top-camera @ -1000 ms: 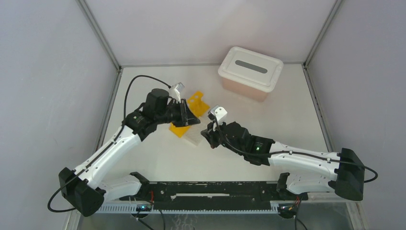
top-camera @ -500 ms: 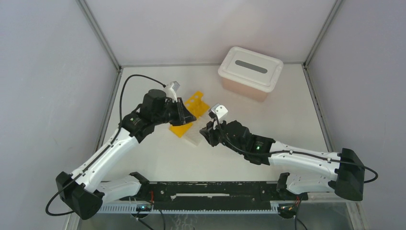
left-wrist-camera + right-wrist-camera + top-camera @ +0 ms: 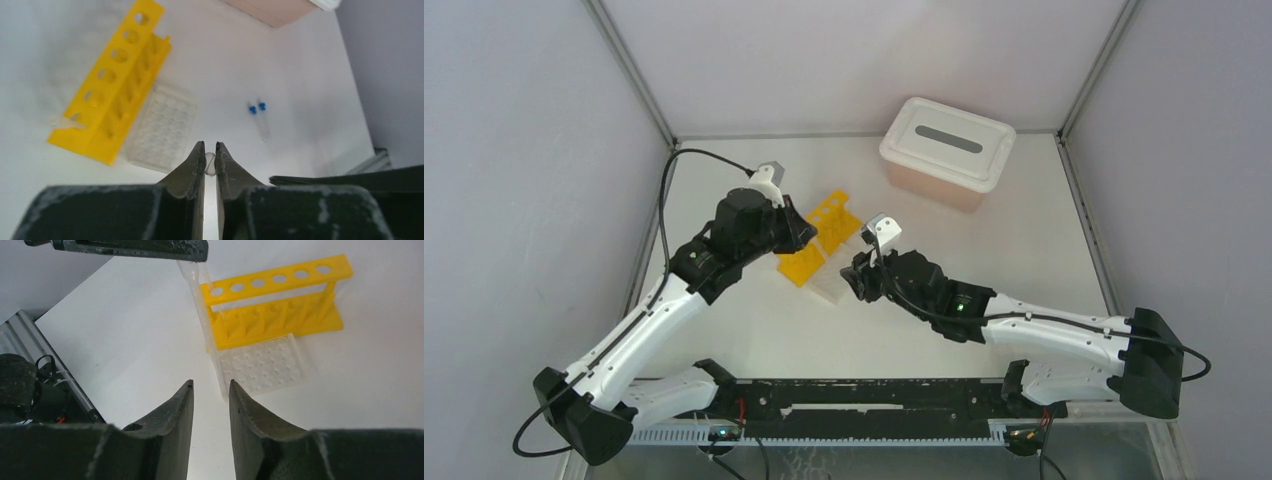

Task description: Organize the chemistry lab equipment

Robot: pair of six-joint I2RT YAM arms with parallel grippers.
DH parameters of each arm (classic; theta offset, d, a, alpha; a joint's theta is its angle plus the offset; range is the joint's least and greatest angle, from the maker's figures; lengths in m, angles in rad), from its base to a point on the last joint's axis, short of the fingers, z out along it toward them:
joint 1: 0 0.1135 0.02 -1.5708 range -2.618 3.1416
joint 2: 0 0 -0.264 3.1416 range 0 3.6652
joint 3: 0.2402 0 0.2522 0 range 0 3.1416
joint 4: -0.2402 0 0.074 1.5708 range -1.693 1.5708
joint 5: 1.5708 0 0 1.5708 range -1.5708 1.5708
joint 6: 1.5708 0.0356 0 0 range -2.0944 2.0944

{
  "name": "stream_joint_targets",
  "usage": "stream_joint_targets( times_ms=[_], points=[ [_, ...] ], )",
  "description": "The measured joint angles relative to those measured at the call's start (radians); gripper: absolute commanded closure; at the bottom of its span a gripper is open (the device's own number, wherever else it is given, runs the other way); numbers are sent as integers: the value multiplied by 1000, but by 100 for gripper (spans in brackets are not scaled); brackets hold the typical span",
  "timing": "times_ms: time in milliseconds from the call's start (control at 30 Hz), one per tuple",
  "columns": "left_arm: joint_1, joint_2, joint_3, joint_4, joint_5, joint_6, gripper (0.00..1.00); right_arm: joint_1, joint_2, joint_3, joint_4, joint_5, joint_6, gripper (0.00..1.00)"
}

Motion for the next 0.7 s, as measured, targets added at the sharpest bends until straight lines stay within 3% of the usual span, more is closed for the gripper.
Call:
stream_joint_targets(
  times_ms=[333,700],
  points=[
    [-72,31,0,85,-370,117,90,6,-39,-72,13,126,16,56],
    [-79,138,25,200,-610,222,88,14,-49,-139,39,191,45,55]
  ],
)
